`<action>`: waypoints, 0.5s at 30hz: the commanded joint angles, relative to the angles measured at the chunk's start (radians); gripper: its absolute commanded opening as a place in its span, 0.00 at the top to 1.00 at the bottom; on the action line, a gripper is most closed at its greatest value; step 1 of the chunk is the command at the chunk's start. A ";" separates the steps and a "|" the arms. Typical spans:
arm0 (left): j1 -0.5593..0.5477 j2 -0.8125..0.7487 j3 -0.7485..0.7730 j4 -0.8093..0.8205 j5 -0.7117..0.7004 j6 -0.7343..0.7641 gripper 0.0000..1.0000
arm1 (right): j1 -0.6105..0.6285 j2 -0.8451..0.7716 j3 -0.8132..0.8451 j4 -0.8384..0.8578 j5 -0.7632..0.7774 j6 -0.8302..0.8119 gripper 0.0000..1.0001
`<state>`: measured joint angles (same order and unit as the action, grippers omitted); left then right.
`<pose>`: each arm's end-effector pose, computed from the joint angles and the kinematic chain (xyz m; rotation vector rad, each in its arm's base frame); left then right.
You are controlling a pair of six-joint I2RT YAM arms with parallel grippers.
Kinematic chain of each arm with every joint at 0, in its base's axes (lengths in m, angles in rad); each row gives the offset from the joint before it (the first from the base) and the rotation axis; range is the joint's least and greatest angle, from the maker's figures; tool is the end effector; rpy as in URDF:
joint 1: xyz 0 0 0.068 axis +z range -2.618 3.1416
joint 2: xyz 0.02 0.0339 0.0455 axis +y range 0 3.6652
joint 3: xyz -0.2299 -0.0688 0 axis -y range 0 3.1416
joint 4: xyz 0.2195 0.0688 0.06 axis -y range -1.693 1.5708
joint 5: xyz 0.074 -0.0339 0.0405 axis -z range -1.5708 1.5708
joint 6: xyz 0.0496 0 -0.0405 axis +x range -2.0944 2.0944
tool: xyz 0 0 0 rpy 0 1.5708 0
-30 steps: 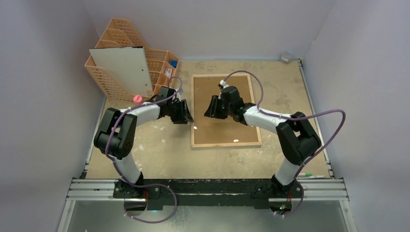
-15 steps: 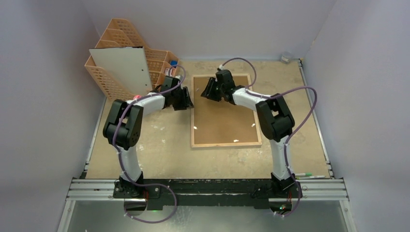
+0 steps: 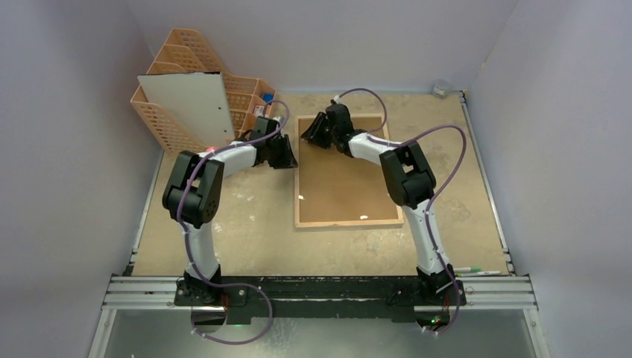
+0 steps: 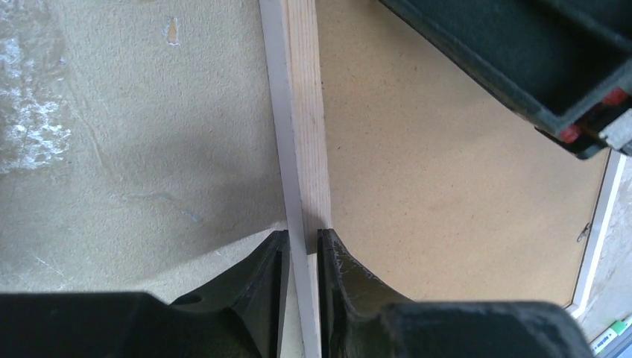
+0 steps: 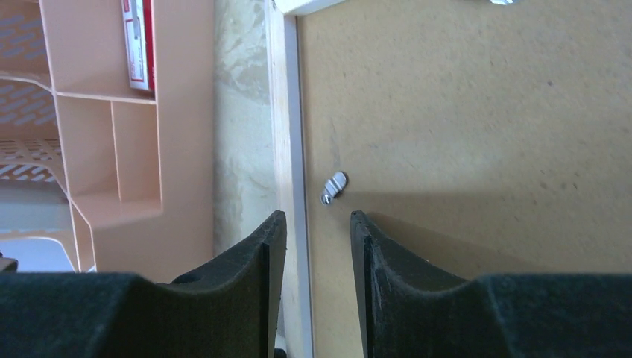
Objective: Put the photo into the frame
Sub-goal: Install the photo frame at the center of the board.
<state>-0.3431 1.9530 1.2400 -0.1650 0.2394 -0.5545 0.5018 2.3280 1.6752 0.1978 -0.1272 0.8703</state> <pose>0.3624 -0.1420 0.1346 -0.1581 2.5336 -0.6720 0.4348 0.2457 0.1408 0.3124 2.1465 0.9636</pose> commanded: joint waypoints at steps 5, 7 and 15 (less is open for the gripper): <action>-0.008 0.036 0.001 0.013 0.024 0.030 0.79 | 0.009 0.076 0.109 -0.013 0.038 0.038 0.61; -0.008 0.034 0.000 0.012 0.025 0.031 0.79 | 0.009 0.093 0.130 -0.021 0.030 0.037 0.61; -0.008 0.044 0.008 0.009 0.024 0.033 0.79 | 0.009 0.154 0.176 -0.024 -0.091 -0.026 0.64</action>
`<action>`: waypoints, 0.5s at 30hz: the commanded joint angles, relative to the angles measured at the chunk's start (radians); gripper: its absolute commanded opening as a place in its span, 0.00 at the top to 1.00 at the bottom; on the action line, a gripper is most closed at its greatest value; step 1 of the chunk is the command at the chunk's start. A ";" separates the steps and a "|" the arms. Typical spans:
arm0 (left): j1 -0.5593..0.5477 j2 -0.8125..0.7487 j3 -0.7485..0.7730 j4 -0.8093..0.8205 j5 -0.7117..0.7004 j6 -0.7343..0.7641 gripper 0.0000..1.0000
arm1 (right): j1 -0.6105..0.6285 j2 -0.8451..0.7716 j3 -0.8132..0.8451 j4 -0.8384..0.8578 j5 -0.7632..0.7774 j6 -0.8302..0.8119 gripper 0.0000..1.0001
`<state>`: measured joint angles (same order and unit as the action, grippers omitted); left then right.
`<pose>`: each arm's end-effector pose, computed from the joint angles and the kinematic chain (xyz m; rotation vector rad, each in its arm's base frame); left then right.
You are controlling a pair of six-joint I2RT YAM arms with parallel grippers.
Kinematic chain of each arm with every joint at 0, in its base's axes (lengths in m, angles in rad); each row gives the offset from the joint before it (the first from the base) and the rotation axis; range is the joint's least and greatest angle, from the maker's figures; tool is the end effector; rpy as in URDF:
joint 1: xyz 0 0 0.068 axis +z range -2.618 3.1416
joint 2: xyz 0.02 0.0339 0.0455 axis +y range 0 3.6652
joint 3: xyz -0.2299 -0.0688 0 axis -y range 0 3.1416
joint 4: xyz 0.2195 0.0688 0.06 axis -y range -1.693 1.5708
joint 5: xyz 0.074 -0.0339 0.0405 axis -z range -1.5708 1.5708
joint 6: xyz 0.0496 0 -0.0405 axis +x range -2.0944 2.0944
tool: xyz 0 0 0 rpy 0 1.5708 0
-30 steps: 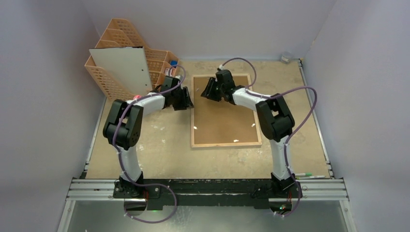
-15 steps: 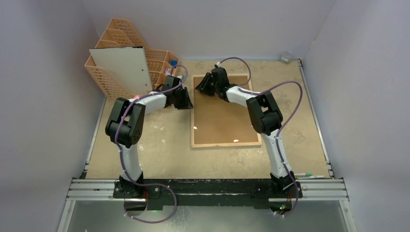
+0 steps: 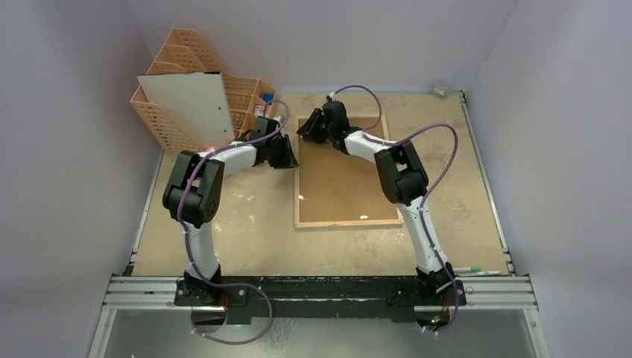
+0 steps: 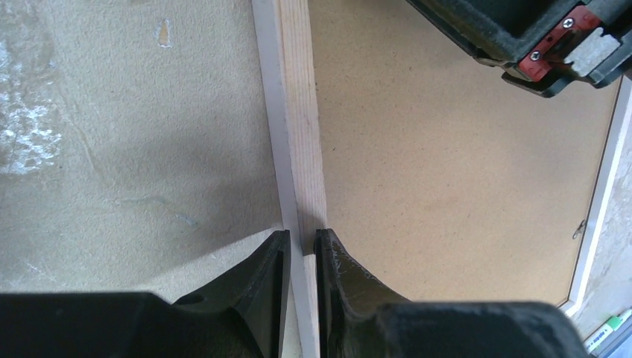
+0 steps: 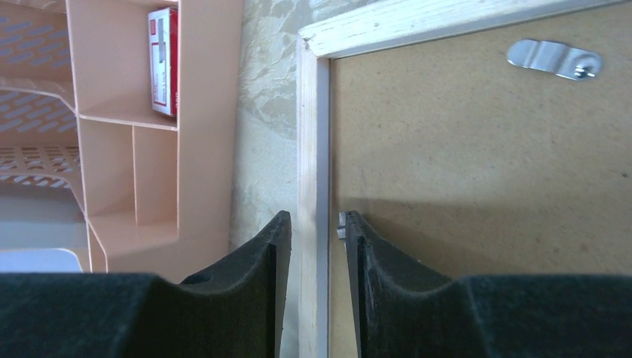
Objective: Put the photo into the frame
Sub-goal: Install the photo frame at the center of the board.
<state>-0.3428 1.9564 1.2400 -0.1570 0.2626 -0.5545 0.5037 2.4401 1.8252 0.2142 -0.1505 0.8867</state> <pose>0.3627 -0.1431 0.1342 -0.1468 2.5331 -0.7012 0.4543 0.2589 0.1363 0.2996 2.1015 1.0223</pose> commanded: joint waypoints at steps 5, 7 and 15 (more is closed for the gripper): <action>-0.009 0.059 0.033 -0.016 -0.006 0.036 0.80 | 0.008 0.067 0.037 -0.041 -0.147 -0.082 0.66; -0.009 0.064 0.040 -0.022 -0.011 0.038 0.80 | 0.008 0.069 0.034 -0.047 -0.166 -0.099 0.66; -0.009 0.071 0.046 -0.038 -0.026 0.041 0.81 | 0.008 0.040 0.013 -0.082 -0.189 -0.168 0.67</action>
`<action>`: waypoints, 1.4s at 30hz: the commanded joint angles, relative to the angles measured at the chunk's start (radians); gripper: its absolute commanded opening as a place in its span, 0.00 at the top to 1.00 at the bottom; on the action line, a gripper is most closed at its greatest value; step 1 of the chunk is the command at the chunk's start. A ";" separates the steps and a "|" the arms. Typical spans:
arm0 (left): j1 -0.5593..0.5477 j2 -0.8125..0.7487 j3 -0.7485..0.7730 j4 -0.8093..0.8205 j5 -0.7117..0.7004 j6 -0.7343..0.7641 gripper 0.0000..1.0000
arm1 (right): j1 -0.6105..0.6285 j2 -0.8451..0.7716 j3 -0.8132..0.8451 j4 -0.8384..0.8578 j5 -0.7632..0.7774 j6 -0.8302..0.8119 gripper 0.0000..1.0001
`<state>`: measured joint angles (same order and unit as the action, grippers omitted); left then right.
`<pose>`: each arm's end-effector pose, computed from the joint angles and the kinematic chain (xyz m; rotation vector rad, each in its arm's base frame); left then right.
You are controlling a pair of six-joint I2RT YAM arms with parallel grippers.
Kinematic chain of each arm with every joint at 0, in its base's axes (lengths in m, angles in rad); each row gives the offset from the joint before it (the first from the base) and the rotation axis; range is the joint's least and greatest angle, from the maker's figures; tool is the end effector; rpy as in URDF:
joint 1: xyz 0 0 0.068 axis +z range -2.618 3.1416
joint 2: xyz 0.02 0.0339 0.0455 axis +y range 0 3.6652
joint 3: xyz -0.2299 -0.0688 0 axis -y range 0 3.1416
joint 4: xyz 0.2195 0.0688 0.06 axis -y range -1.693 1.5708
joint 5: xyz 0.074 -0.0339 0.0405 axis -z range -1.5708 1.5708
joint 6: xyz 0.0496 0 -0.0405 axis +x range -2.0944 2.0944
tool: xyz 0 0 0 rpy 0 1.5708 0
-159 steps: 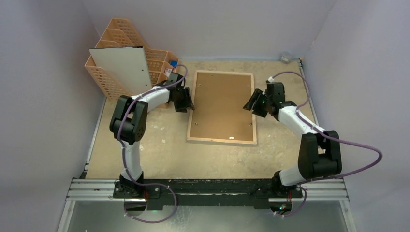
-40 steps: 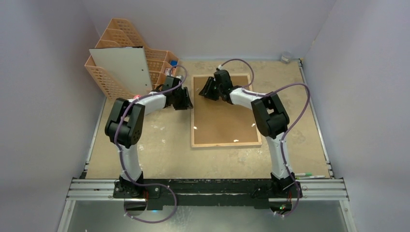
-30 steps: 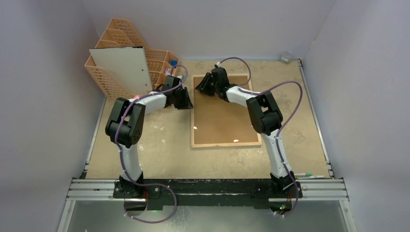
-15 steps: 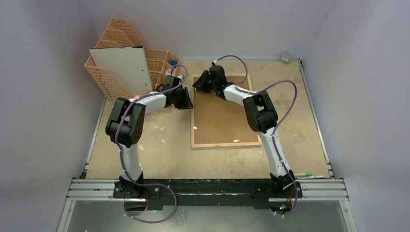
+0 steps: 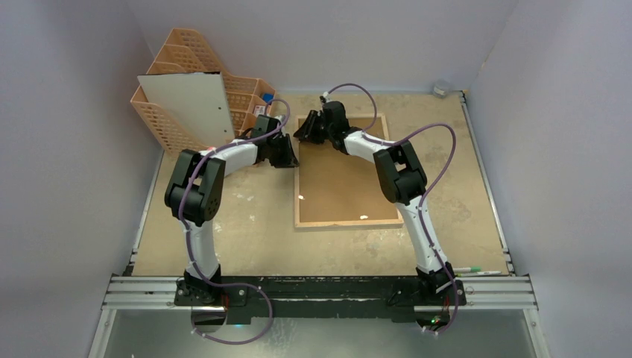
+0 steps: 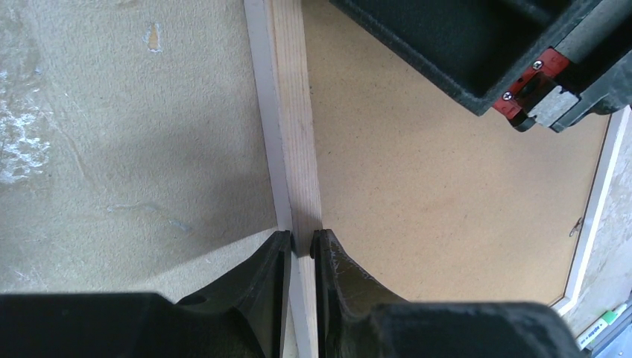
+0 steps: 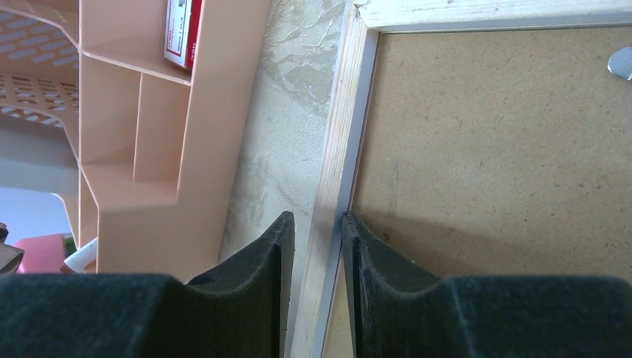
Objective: Put the photo into the frame
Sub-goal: Install the photo frame at the center of the board.
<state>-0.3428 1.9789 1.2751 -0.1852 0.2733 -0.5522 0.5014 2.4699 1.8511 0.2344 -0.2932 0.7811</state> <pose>0.3667 -0.1451 0.1337 -0.1429 2.5503 -0.7079 0.4545 0.2655 0.1326 0.0859 2.1125 1.0974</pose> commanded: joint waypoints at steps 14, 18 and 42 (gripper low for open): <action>-0.004 0.038 0.020 -0.025 -0.026 0.034 0.71 | -0.038 -0.054 0.164 -0.097 -0.086 -0.007 0.54; -0.002 0.024 0.020 -0.023 -0.021 0.029 0.66 | -0.063 -0.157 0.101 -0.138 -0.057 -0.028 0.52; -0.002 -0.114 -0.107 0.072 0.041 -0.004 0.55 | -0.286 -0.888 -0.753 -0.661 0.532 -0.252 0.18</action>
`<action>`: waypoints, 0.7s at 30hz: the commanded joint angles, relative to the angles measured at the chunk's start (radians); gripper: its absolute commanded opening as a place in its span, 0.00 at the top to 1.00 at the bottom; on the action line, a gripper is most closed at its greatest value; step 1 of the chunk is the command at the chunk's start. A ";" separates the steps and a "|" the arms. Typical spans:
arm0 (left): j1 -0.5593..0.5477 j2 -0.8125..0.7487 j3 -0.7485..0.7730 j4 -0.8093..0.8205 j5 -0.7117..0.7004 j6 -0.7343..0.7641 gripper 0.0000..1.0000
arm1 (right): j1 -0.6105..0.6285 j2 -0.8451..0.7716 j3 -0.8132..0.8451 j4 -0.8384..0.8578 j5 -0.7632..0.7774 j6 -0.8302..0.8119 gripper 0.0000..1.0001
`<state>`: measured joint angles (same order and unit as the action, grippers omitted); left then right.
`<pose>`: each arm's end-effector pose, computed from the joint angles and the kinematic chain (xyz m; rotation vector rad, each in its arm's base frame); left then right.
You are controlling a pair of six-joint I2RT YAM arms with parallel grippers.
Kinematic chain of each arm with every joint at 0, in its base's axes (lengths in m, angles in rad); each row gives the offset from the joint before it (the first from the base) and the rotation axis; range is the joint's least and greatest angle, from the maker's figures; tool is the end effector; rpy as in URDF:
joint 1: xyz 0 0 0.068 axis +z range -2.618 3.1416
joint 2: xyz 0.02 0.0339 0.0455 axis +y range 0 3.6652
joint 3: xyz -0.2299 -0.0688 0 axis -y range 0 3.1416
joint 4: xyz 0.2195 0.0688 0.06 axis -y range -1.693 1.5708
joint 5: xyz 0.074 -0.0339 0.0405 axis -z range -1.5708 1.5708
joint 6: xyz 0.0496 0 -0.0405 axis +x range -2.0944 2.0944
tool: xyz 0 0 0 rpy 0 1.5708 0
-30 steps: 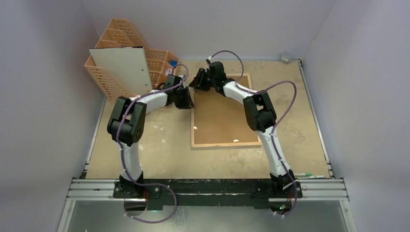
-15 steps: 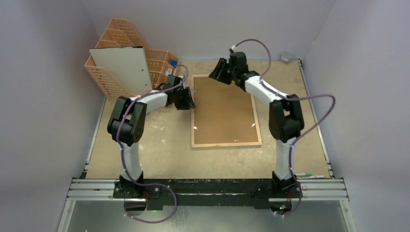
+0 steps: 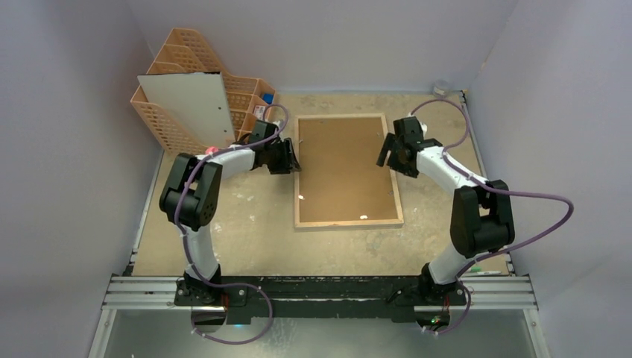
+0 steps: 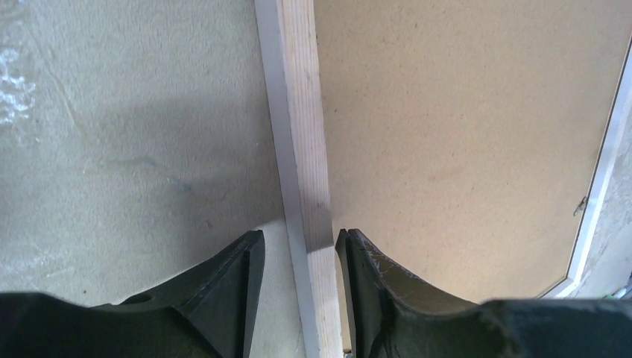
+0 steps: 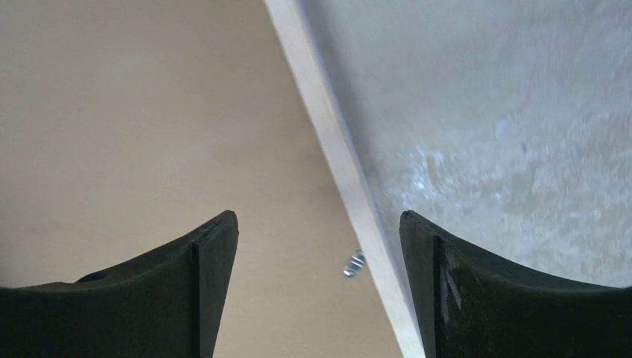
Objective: Put the photo into the frame
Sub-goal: Install the photo frame at the center of the board.
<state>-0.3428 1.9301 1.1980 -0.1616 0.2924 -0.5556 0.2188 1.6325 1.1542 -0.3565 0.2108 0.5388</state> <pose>0.3534 -0.1413 0.1319 -0.1398 2.5585 -0.7307 0.3331 0.0634 0.2044 0.4754 2.3362 0.1055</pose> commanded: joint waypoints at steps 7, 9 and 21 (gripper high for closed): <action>-0.004 -0.076 -0.080 0.083 0.025 -0.045 0.55 | -0.020 -0.024 -0.128 -0.053 0.036 -0.012 0.23; -0.004 -0.078 -0.088 0.086 0.025 -0.051 0.56 | -0.022 -0.011 -0.138 -0.030 0.031 -0.014 0.27; -0.007 -0.076 -0.095 0.116 0.047 -0.099 0.60 | -0.033 0.010 -0.190 -0.054 -0.052 -0.047 0.35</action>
<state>-0.3431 1.8919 1.1141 -0.0948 0.3115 -0.6193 0.1932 1.6485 0.9936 -0.3817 0.1844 0.5106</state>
